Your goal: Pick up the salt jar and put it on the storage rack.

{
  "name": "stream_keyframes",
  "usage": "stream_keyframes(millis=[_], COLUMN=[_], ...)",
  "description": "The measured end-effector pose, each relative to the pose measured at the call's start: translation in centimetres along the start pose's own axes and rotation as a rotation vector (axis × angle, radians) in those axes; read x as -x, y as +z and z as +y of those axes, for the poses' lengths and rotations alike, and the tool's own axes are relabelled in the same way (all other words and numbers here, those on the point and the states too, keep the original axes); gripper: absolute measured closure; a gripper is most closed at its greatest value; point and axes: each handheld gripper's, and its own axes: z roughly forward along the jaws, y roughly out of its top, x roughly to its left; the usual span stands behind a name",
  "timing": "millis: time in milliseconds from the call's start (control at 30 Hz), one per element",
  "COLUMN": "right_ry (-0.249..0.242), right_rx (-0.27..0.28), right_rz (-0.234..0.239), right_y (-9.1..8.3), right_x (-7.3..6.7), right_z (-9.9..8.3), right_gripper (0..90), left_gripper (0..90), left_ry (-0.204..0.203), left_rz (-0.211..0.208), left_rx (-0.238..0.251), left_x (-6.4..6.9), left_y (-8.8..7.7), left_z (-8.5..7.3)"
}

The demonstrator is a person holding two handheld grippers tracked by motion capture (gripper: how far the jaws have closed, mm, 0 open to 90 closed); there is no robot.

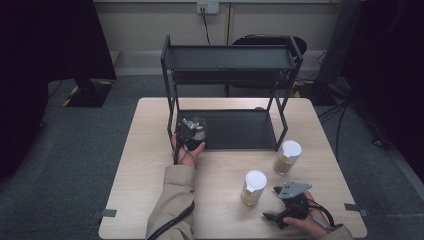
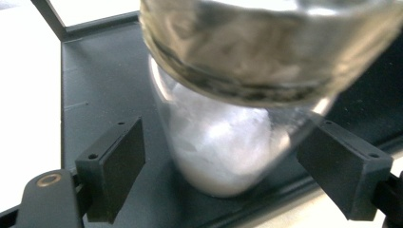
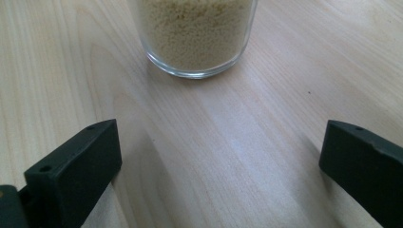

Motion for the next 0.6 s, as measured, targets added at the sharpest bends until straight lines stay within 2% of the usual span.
stream_keyframes(millis=[133, 367, 500, 600], right_ry=[0.000, 0.000, 0.000, 0.000], right_rx=[0.000, 0.000, 0.000, 0.000], right_rz=[0.000, 0.000, 0.000, 0.000], right_y=[0.0, 0.0, 0.0, 0.0], right_x=[0.0, 0.0, 0.0, 0.0], right_z=[0.0, 0.0, 0.0, 0.0], right_gripper=[0.0, 0.0, 0.0, 0.0], left_gripper=[11.9, 6.7, 6.6, 6.1], left_ry=[0.021, 0.018, 0.033, 0.026], left_rz=[0.000, -0.007, -0.004, -0.006], left_rx=[-0.005, 0.004, 0.007, 0.012], left_x=[0.5, 1.1, 1.5, 1.6], left_y=[-0.3, -0.8, -1.2, -1.3], left_z=[0.0, -0.5, -0.7, -0.9])
